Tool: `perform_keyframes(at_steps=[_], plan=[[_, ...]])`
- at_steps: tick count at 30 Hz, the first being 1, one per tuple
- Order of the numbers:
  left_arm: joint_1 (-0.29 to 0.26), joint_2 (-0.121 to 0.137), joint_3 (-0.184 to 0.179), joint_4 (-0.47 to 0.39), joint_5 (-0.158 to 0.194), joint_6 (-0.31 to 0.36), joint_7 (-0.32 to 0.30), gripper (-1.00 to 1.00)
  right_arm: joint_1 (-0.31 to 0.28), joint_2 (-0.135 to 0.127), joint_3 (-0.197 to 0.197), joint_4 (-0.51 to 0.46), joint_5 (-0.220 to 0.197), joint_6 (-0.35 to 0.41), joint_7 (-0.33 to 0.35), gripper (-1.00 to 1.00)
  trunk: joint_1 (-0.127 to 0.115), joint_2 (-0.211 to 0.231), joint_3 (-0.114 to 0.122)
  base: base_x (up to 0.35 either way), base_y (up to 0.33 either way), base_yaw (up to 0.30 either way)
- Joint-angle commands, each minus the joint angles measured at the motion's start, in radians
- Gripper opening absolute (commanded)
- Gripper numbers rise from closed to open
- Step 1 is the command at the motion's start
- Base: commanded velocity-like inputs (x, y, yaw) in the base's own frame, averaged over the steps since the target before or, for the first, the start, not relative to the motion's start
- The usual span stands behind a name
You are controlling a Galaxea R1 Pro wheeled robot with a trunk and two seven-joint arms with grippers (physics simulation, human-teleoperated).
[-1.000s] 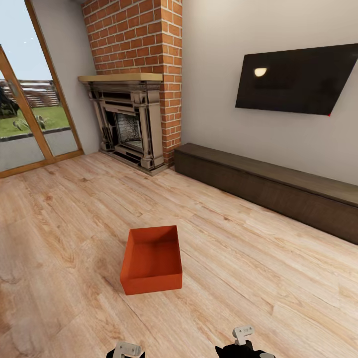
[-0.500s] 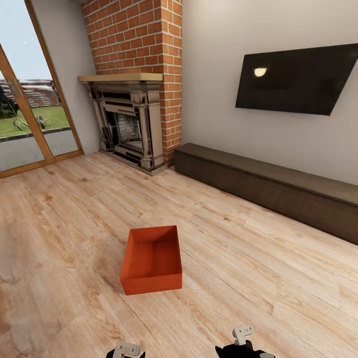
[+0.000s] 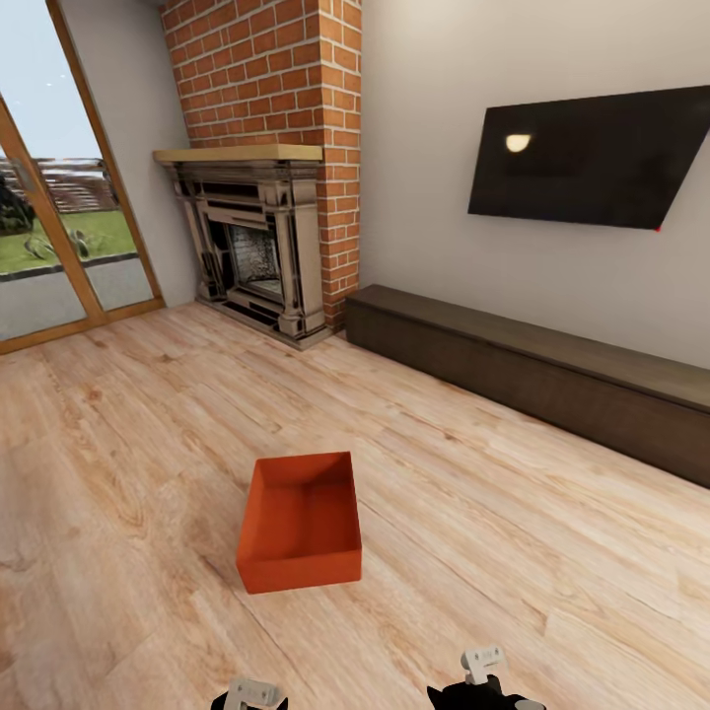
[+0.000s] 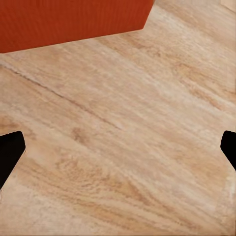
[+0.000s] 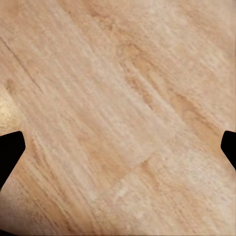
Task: Move the two storage containers from the living room to the garage. In the garage, place one container on the floor and stack the other container on top of it (either order is fine).
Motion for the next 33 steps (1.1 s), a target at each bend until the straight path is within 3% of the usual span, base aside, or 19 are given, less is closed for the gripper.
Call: perform_keyframes(at_steps=[1,17,33], plan=[[-0.001,0.0,-0.002,0.001,-0.005,-0.004,0.002,1.0,-0.001,-0.001,0.006,0.001,0.001,-0.004,0.0,1.0,0.0,0.0,-0.001,0.27,0.015,0.0],[-0.001,0.0,-0.002,0.001,-0.005,-0.004,0.002,1.0,-0.001,-0.001,0.006,0.001,0.001,-0.004,0.0,1.0,0.0,0.0,-0.001,0.303,0.128,0.0],[-0.001,0.0,-0.002,0.001,-0.005,-0.004,0.002,1.0,-0.001,-0.001,0.006,0.001,0.001,-0.004,0.0,1.0,0.0,0.0,-0.001,0.115,0.025,0.0]])
